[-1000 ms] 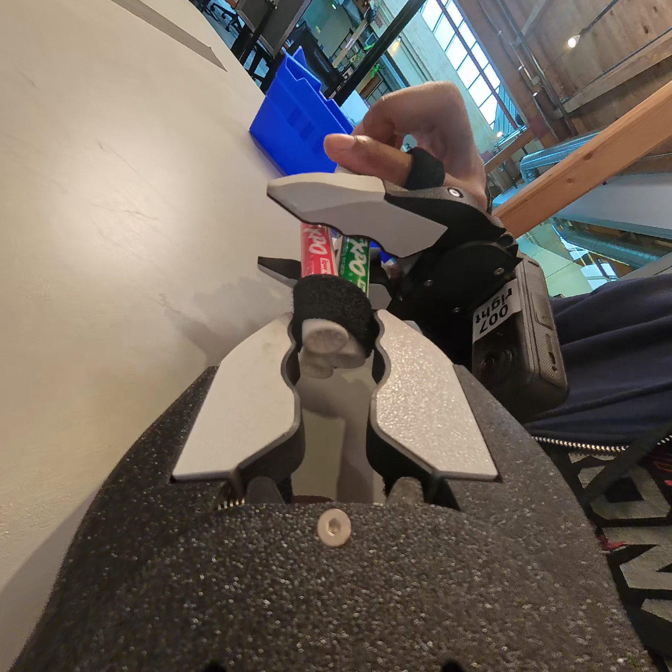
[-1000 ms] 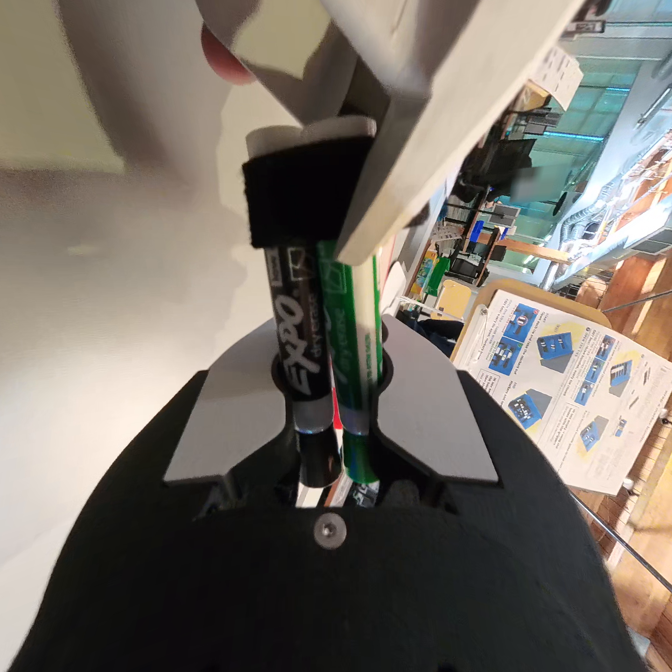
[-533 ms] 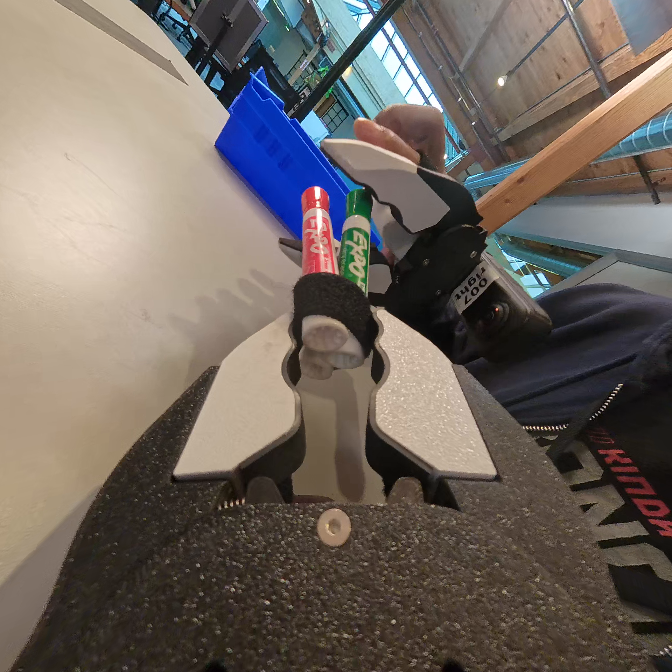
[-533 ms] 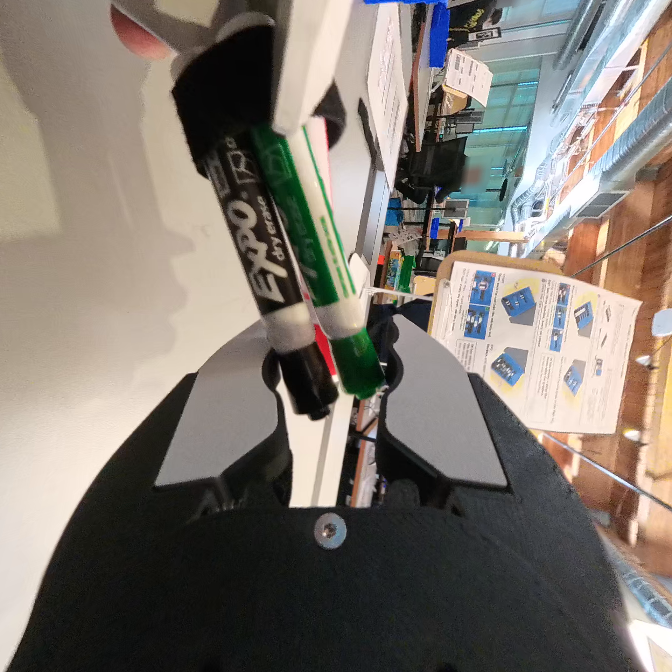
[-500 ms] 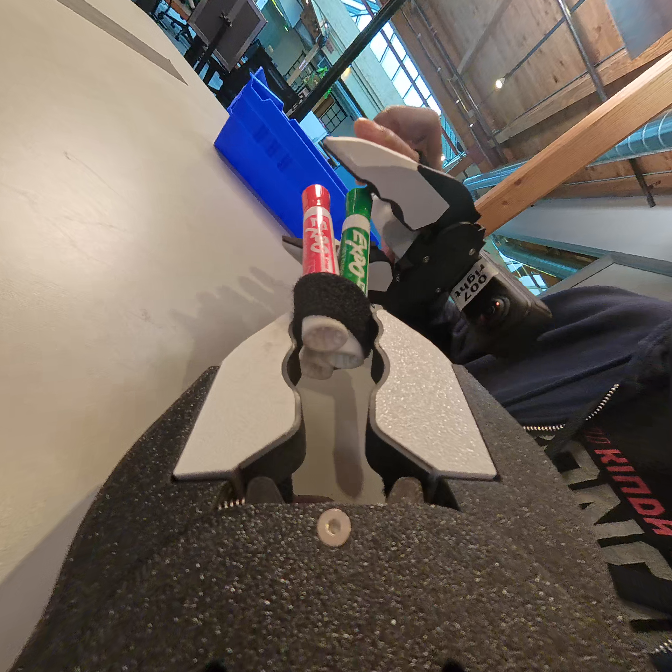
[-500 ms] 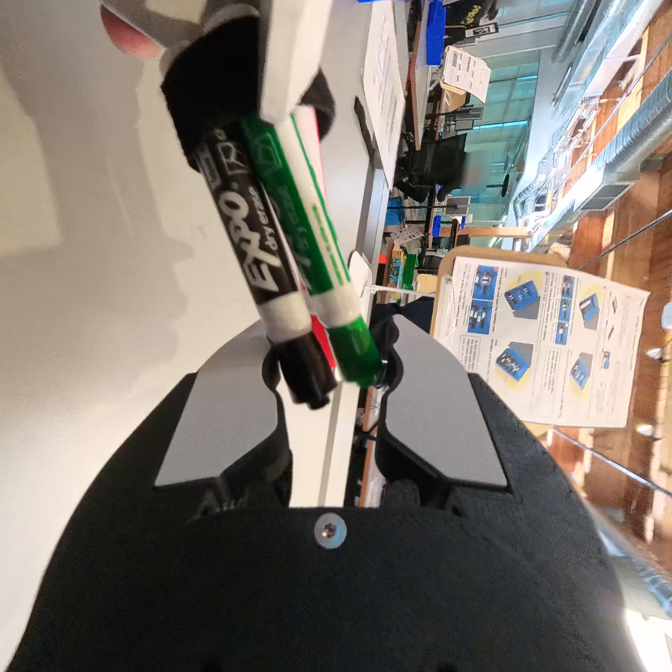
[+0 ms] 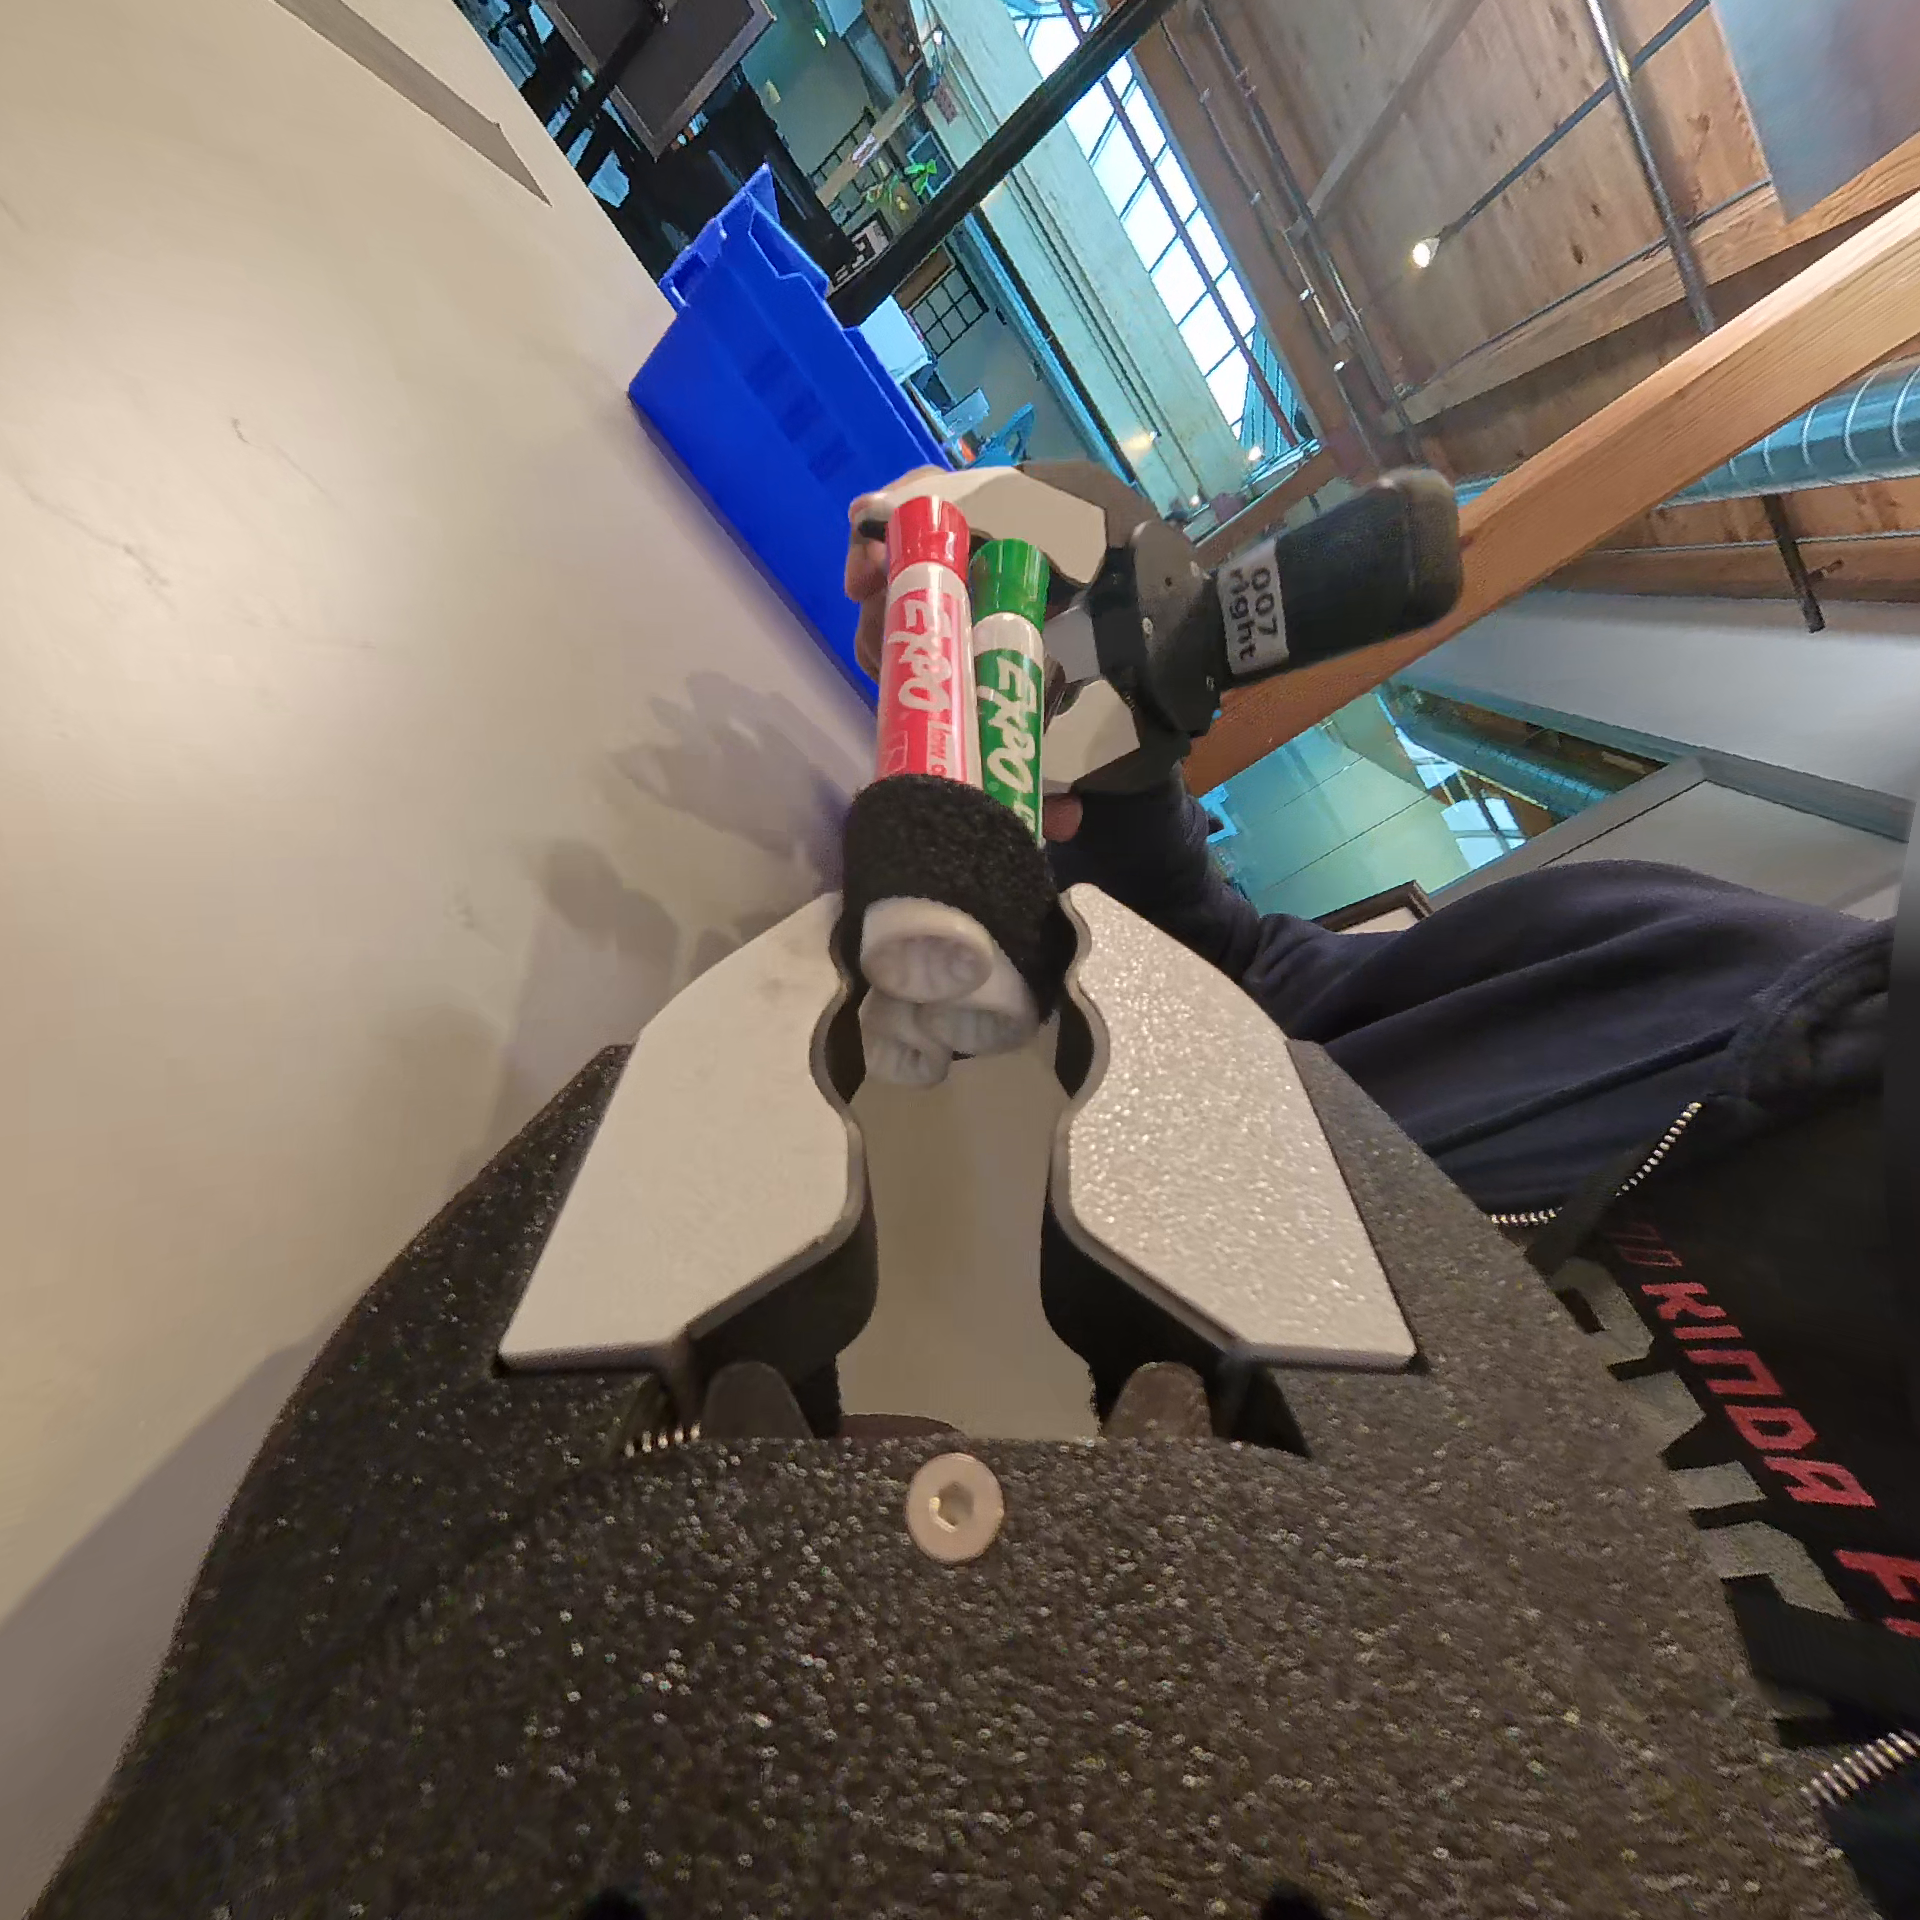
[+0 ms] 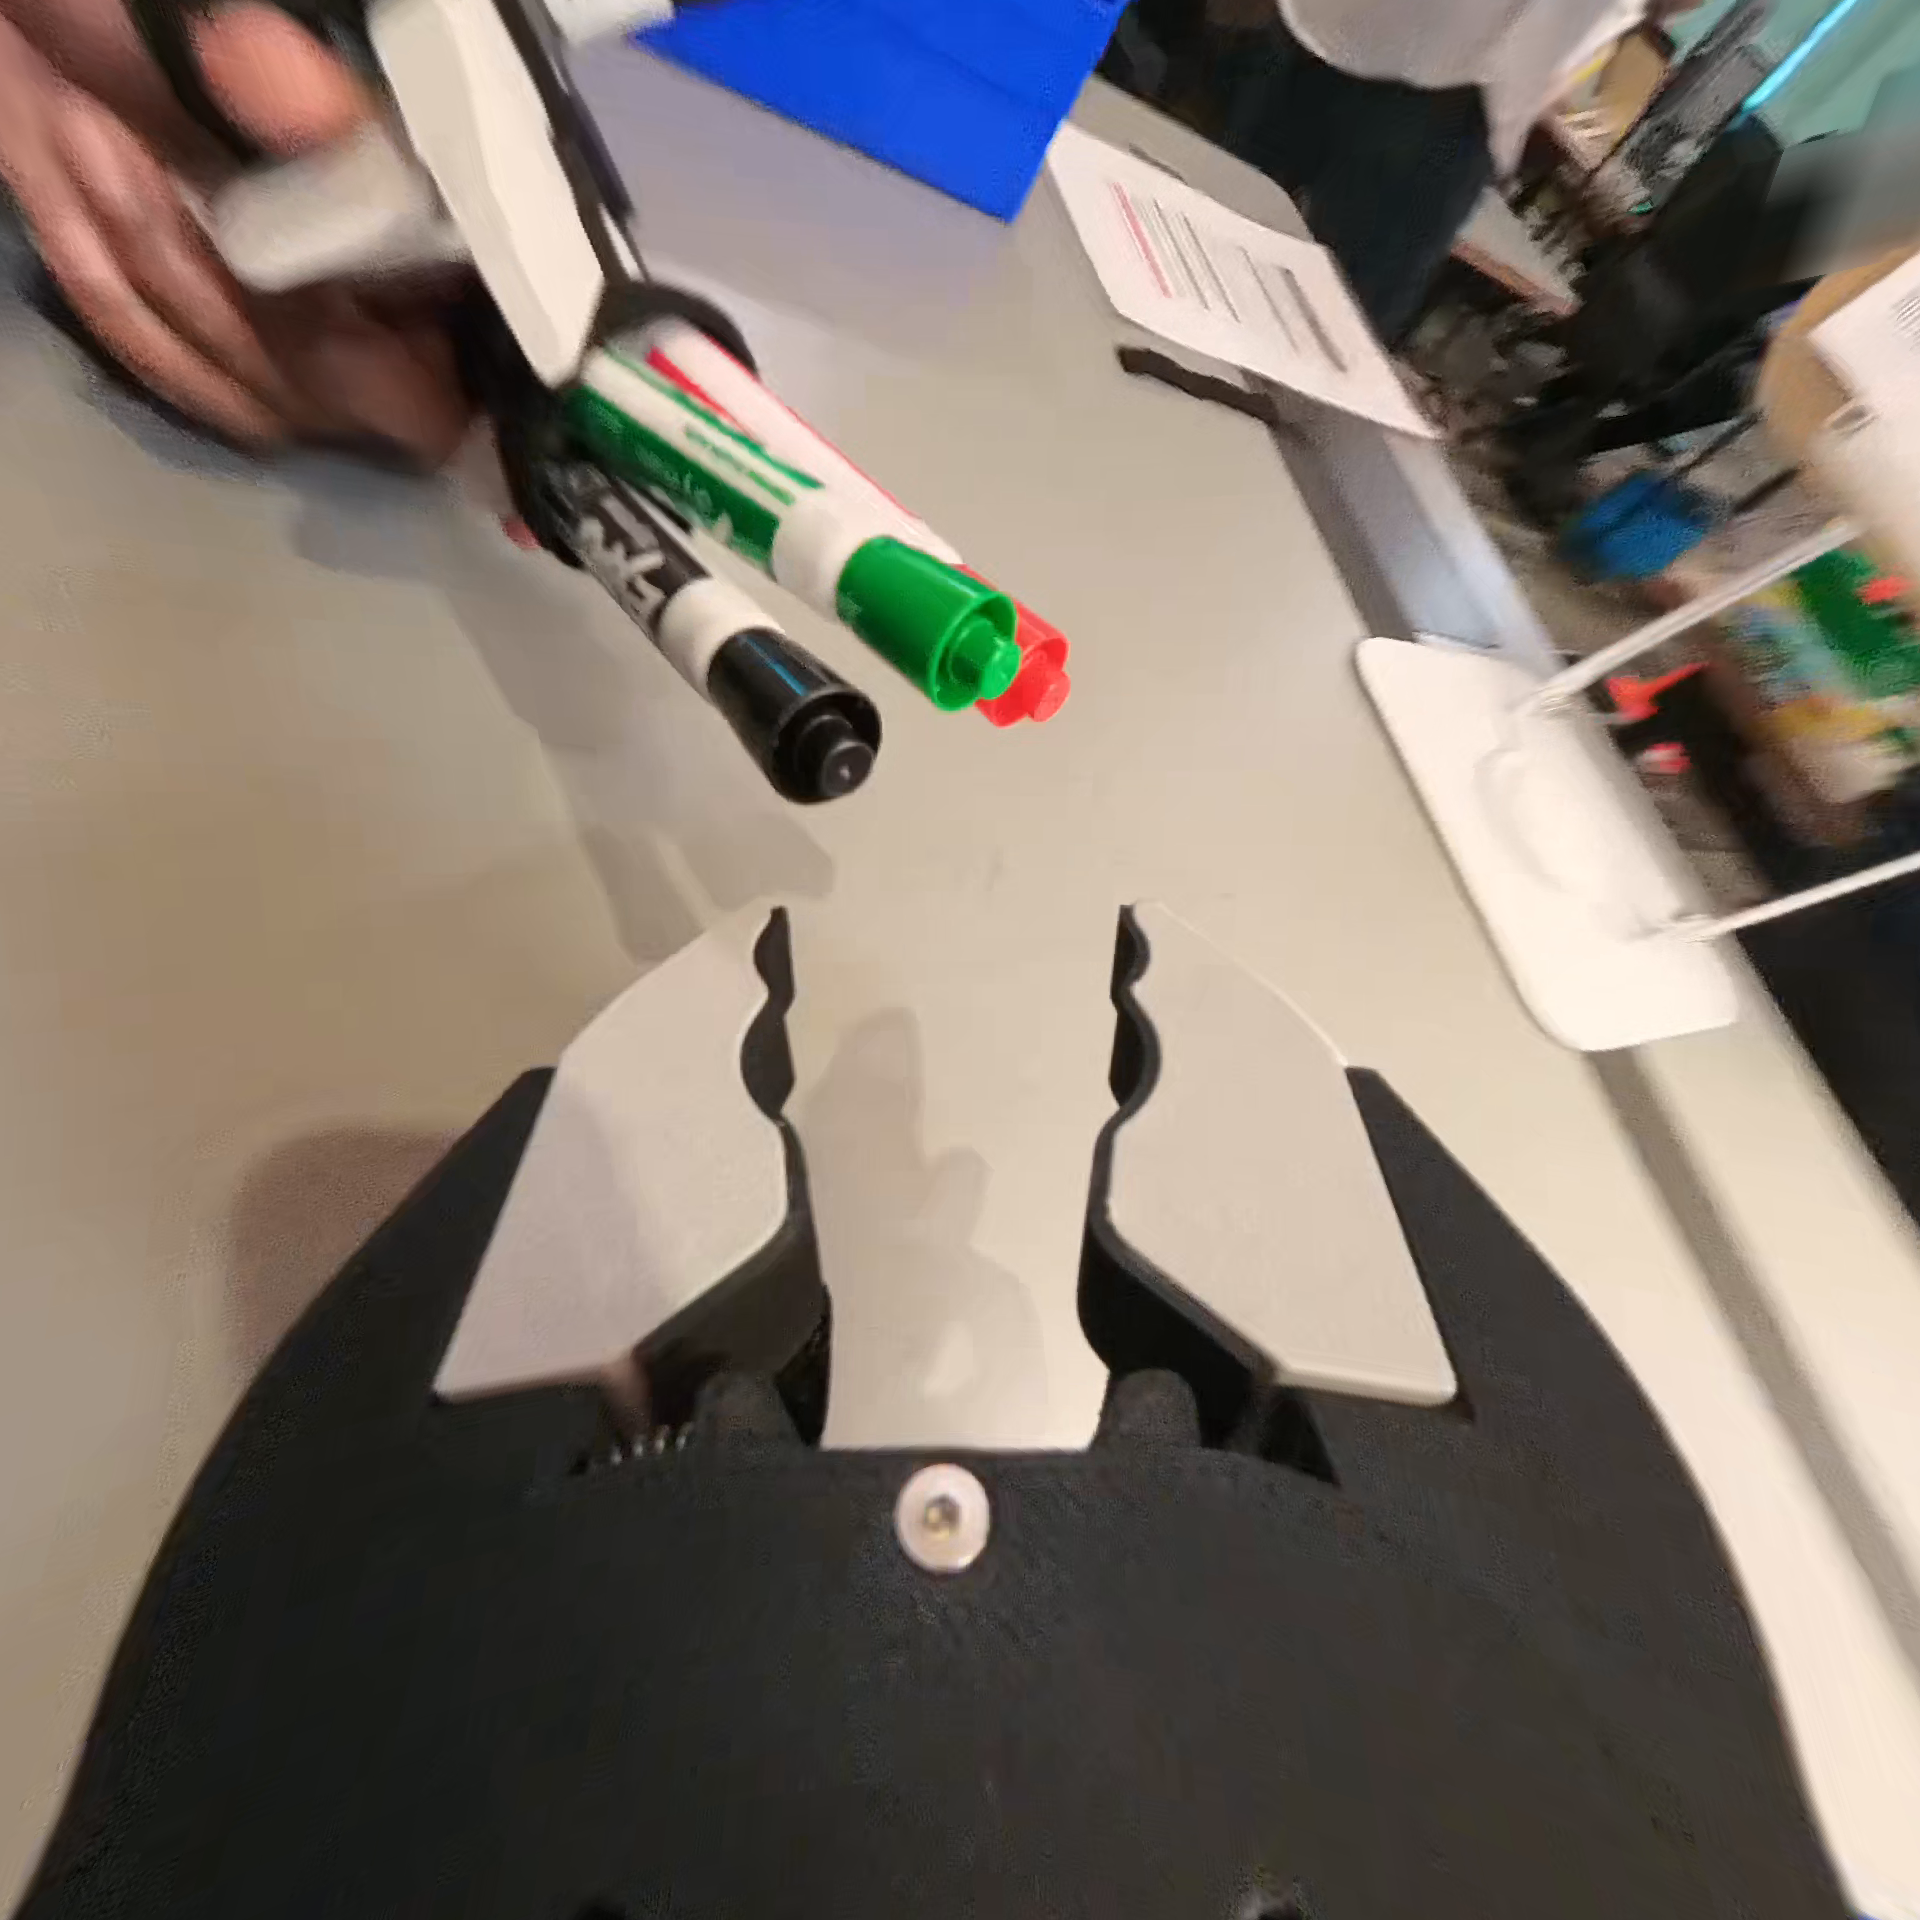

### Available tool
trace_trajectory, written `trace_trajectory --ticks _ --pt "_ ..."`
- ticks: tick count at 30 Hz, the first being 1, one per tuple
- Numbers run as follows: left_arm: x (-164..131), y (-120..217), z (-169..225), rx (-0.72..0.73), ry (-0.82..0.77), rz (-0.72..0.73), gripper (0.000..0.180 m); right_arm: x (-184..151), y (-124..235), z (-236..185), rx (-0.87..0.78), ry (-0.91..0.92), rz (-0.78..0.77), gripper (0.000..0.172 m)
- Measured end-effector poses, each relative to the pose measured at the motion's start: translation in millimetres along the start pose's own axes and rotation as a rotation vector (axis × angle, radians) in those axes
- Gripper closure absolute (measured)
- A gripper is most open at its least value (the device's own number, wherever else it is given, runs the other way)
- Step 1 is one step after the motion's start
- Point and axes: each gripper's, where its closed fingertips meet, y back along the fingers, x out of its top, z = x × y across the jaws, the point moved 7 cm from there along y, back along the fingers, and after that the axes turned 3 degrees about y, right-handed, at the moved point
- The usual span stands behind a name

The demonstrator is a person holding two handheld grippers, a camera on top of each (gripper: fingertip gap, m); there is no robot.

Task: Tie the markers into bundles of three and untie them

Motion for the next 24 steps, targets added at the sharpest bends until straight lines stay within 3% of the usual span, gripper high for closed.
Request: trace_trajectory --ticks 4,8,12,20,24 --pt "8 -2 -4 0.001 -0.047 -0.050 0.146 -5 -1 8 0.110 -0.205 0.128 0.102" --pt "20 -8 -10 -0.002 -0.091 -0.121 0.146 -1 -12 9 0.185 -0.284 0.182 0.090" --pt "33 -16 -16 -0.037 -0.142 -0.177 0.146 5 -17 11 0.218 -0.401 0.285 0.089" --pt "49 -45 -26 -0.094 -0.171 -0.187 0.147 2 -9 30 0.087 -0.580 0.407 0.102" --pt "51 -51 -29 -0.090 -0.153 -0.161 0.147 -4 -9 33 0.021 -0.566 0.379 0.103"
